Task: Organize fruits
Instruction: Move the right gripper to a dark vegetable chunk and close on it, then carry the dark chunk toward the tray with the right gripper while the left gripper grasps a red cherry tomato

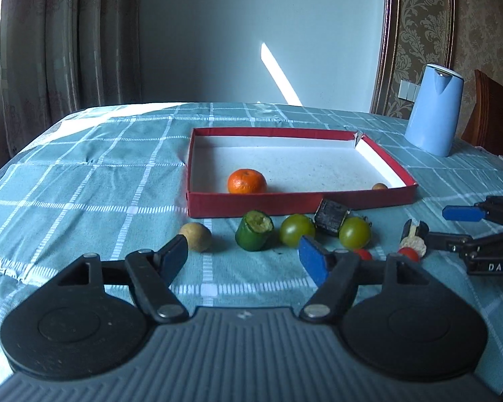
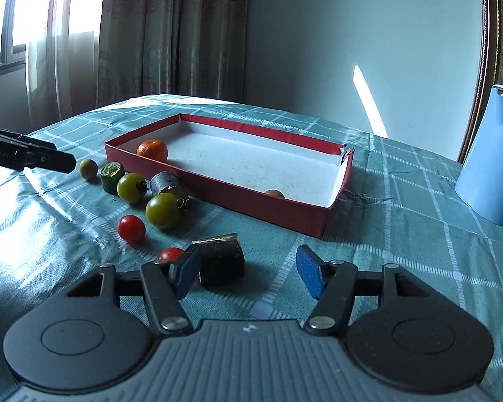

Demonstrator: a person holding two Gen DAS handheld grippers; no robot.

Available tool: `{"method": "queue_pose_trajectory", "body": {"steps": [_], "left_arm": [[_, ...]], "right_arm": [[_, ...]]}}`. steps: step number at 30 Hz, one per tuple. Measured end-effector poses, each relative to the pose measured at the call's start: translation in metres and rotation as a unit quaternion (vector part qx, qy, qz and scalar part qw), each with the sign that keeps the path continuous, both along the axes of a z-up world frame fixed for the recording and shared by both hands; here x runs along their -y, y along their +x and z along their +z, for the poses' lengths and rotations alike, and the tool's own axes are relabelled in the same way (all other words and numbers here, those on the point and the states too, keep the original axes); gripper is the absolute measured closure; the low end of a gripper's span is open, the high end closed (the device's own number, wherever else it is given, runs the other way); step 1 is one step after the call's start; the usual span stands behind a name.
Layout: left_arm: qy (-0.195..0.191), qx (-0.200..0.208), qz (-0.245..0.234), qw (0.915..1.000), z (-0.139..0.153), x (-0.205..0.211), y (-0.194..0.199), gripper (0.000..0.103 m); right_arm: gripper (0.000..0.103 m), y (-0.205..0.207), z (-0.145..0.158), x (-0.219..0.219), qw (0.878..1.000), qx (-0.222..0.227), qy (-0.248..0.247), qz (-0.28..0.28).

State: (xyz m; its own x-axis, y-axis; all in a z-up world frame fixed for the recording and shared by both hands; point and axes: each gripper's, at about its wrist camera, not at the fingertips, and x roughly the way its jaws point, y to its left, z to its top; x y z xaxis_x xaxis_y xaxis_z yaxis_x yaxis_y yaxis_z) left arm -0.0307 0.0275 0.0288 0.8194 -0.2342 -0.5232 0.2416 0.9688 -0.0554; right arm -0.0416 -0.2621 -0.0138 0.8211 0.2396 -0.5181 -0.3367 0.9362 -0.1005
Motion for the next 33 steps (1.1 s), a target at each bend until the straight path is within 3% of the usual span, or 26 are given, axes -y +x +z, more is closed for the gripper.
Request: {"method": "queue_pose_trajectory", "body": {"steps": [5,7,13,23,33], "left_arm": [[-0.005,-0.008,0.004,0.9999,-0.017,-0.013,-0.011,0.028],[-0.010,-0.016,0.012,0.9997,-0.023,-0.016,-0.009,0.028],[-0.024,-0.028,0.019,0.9991,-0.033,-0.021,-0.008,0.028],[-0.015,-0.011,-0.011,0.9998,-0.025,0.004,-0.014,0.028],[-0.014,-0.010,-0.050,0.9986,-0.023,0.072,-0.001,0.027]], "right_arm": [[0.043,-0.001,-0.001,-0.006,1.000,-0.004,-0.003,0.008],[0.053,0.004,-0.006,-0.007,1.000,-0.019,-0.005,0.009],[0.069,0.012,-0.015,-0.007,0.999,-0.037,0.011,0.018],[0.070,0.005,-0.010,0.007,0.998,-0.013,0.062,0.002],[0.070,0.000,-0.007,0.020,0.995,0.001,0.101,-0.015]]}}
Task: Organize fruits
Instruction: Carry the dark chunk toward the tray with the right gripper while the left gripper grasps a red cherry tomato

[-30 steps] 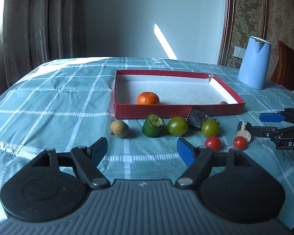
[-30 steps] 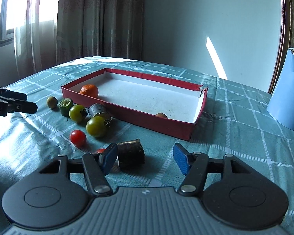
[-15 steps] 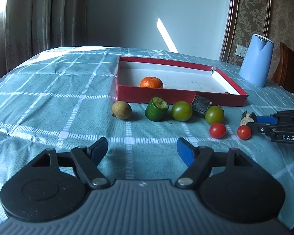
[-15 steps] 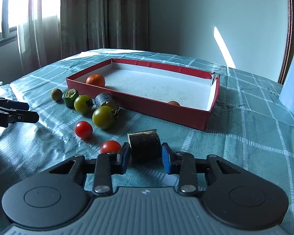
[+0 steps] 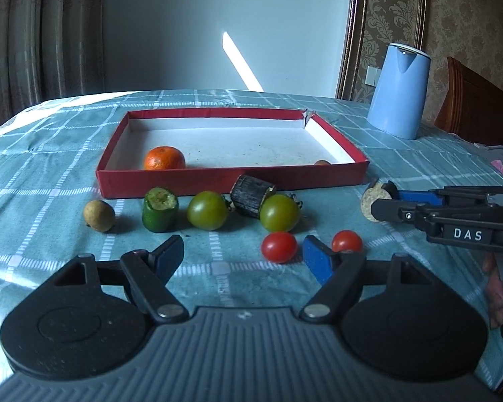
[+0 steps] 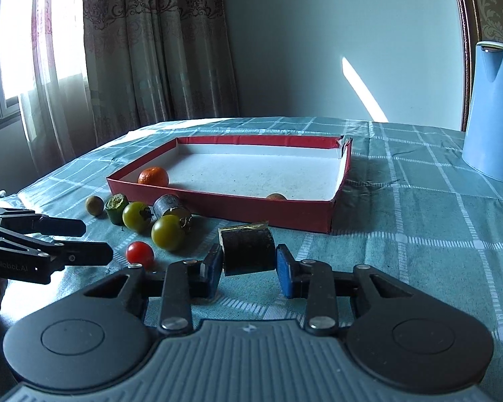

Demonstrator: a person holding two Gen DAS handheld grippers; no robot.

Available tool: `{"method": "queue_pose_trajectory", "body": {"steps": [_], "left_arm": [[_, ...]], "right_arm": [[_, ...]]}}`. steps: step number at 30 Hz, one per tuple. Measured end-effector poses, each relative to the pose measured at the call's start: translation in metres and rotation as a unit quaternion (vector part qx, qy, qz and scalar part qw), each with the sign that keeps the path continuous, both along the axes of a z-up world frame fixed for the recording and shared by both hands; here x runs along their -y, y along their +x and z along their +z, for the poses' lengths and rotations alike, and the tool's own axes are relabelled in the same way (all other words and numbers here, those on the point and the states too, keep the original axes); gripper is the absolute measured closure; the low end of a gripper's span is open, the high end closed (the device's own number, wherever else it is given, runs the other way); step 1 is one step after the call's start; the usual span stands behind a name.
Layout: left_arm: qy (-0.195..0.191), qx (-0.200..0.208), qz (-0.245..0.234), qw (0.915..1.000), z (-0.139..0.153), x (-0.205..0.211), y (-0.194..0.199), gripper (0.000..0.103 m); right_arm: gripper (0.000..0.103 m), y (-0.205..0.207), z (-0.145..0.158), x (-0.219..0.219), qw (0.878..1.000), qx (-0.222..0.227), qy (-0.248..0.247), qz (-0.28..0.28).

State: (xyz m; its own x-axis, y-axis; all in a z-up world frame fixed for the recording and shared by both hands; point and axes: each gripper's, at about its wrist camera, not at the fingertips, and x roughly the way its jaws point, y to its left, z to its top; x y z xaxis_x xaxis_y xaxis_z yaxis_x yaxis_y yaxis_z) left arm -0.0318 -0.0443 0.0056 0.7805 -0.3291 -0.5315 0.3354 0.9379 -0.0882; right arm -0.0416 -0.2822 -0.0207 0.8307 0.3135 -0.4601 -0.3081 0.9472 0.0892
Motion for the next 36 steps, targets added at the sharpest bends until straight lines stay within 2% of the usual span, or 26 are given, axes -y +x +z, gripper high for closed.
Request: {"method": "queue_pose_trajectory", "body": {"steps": [6,7,8,10,12,17,21,26,31,36], "left_arm": [[0.008,-0.012,-0.019,0.9997,-0.006,0.033,0.014,0.031],[0.011,-0.019,-0.019,0.9996,-0.007,0.036,0.017,0.035],[0.008,-0.016,-0.017,0.9997,-0.008,0.038,0.017,0.043],[0.008,-0.018,-0.015,0.9997,-0.008,0.039,0.019,0.045],[0.007,-0.024,-0.013,0.9996,-0.008,0.038,0.020,0.053],[0.013,-0.020,-0.010,0.9997,-0.011,0.034,0.011,0.055],[0.011,-0.033,-0.008,0.9994,-0.014,0.036,0.018,0.056],[0.012,-0.028,-0.007,0.9995,-0.014,0.036,0.019,0.056],[0.002,-0.027,0.004,0.9996,-0.014,0.030,0.017,0.077],[0.000,-0.024,0.005,0.9997,-0.014,0.030,0.016,0.079]], "right_arm": [[0.070,-0.003,0.001,0.008,1.000,0.004,0.014,-0.003],[0.070,-0.004,0.001,0.009,1.000,0.005,0.015,-0.003],[0.070,-0.004,0.001,0.010,1.000,0.005,0.017,-0.004],[0.070,-0.003,0.001,0.011,1.000,0.004,0.021,-0.008],[0.070,-0.003,0.001,0.013,1.000,0.005,0.023,-0.010],[0.070,-0.002,0.000,0.016,0.999,0.005,0.032,-0.013],[0.070,-0.001,0.001,0.015,0.999,0.006,0.036,-0.014],[0.070,-0.001,0.002,0.013,0.999,0.007,0.035,-0.015],[0.070,0.003,0.007,0.009,0.999,0.012,0.038,-0.018],[0.070,0.020,0.024,0.001,0.999,0.023,0.041,-0.023]]}}
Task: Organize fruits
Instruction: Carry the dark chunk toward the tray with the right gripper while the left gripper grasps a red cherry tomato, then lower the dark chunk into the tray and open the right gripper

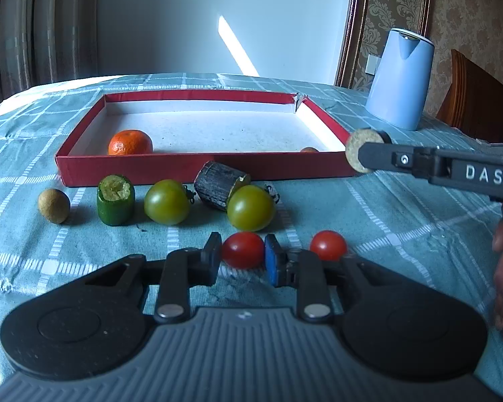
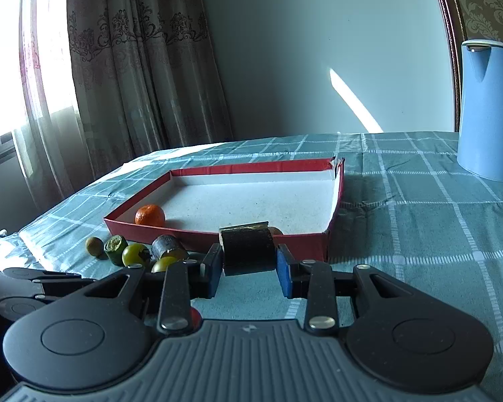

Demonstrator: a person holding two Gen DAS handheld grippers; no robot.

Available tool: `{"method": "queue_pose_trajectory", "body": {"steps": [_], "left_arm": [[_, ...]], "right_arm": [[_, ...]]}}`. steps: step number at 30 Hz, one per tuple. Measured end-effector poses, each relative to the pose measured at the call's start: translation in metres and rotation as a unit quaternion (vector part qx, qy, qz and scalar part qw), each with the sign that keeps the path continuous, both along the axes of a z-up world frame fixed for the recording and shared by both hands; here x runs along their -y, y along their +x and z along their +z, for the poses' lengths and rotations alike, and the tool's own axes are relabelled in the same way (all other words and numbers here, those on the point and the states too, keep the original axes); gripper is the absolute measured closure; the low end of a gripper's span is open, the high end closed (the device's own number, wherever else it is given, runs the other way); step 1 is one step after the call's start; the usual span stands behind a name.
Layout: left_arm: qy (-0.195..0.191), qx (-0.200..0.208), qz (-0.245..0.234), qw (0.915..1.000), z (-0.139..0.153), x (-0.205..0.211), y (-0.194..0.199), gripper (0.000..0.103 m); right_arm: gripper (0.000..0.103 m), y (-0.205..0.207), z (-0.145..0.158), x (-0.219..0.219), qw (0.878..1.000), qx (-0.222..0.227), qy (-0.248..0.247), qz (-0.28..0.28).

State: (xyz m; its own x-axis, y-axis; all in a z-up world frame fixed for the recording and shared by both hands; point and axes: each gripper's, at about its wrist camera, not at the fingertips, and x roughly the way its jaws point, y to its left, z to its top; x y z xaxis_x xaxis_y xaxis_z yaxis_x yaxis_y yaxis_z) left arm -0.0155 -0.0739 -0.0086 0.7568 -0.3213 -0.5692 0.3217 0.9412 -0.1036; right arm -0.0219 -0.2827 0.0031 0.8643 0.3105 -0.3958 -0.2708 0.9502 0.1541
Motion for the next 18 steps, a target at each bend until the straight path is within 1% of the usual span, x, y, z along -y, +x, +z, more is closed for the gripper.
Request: {"method": "queue_pose_trajectory", "body": {"steps": [3,7,11,14,18], "left_arm": [[0.002,0.001,0.000,1.0000,0.000,0.001,0.000,0.079],[0.000,0.001,0.001,1.0000,0.000,0.000,0.000,0.079],[-0.002,0.000,0.002,1.0000,0.000,0.000,0.000,0.078],[-0.002,0.000,0.002,1.0000,0.000,-0.001,0.000,0.078],[-0.002,0.000,0.002,1.0000,-0.001,-0.001,0.000,0.078]], "right_arm": [[0.070,0.019,0.014,-0.010,1.000,0.015,-0.018,-0.007],[0.070,0.061,0.019,-0.018,1.000,-0.005,-0.015,-0.014],[0.070,0.093,0.010,-0.029,0.997,-0.011,-0.056,-0.044],[0.070,0.108,-0.003,-0.026,0.996,-0.031,-0.057,-0.065],[0.070,0.117,-0.017,-0.018,0.993,-0.047,-0.065,-0.090]]}}
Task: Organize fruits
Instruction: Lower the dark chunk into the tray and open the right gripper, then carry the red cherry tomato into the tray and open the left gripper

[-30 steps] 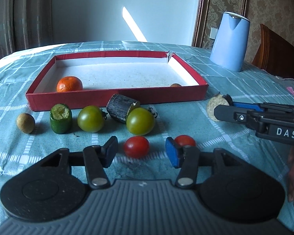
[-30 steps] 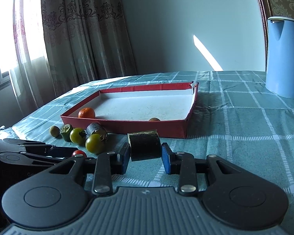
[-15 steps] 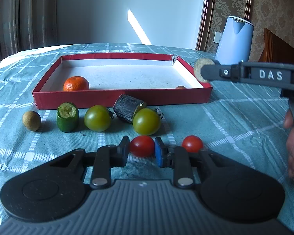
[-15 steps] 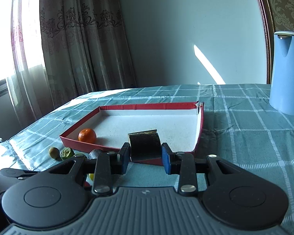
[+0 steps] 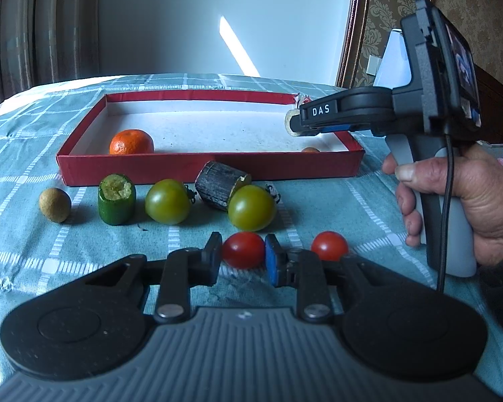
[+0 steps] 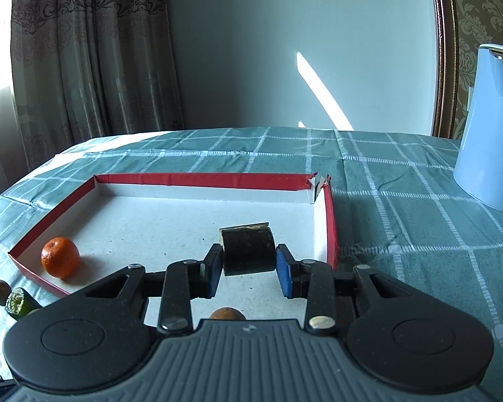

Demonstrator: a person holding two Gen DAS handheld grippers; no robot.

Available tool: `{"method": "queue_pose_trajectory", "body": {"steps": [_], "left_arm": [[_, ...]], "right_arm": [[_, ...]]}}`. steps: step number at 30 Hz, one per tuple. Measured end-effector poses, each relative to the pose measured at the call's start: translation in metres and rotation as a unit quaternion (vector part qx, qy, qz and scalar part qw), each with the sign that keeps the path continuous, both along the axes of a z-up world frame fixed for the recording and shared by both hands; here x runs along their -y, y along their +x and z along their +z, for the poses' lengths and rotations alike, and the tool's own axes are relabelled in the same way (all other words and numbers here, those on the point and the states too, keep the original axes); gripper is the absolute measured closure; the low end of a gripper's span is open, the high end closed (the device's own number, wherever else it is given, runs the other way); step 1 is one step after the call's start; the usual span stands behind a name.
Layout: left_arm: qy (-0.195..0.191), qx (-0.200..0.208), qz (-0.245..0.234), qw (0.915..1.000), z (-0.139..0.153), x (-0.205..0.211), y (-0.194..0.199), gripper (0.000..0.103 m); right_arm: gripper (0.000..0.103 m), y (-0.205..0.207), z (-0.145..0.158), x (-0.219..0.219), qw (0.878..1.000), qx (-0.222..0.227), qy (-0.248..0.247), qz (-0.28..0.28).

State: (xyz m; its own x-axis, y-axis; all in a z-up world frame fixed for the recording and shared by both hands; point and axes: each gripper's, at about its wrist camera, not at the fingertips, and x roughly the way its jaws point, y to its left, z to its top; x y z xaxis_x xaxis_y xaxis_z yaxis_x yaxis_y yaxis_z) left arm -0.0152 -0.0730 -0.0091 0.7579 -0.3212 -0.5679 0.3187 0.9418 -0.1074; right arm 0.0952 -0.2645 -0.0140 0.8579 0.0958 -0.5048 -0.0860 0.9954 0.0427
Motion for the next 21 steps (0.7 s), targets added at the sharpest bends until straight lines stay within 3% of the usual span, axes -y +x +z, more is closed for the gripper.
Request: {"method": "queue_pose_trajectory", "body": {"steps": [11,17,21], "left_arm": [[-0.003,-0.001,0.002,1.0000,0.000,-0.001,0.000,0.078],[-0.004,0.005,0.000,1.0000,0.001,-0.002,-0.003,0.079],[-0.007,0.024,0.002,0.9997,0.004,-0.003,-0.010,0.079]], "right_arm": [[0.070,-0.004,-0.002,0.009,1.000,0.008,0.018,-0.019],[0.070,-0.051,0.010,0.026,0.997,0.058,0.042,-0.029],[0.067,-0.079,0.003,0.040,0.995,0.070,0.060,-0.036]]}}
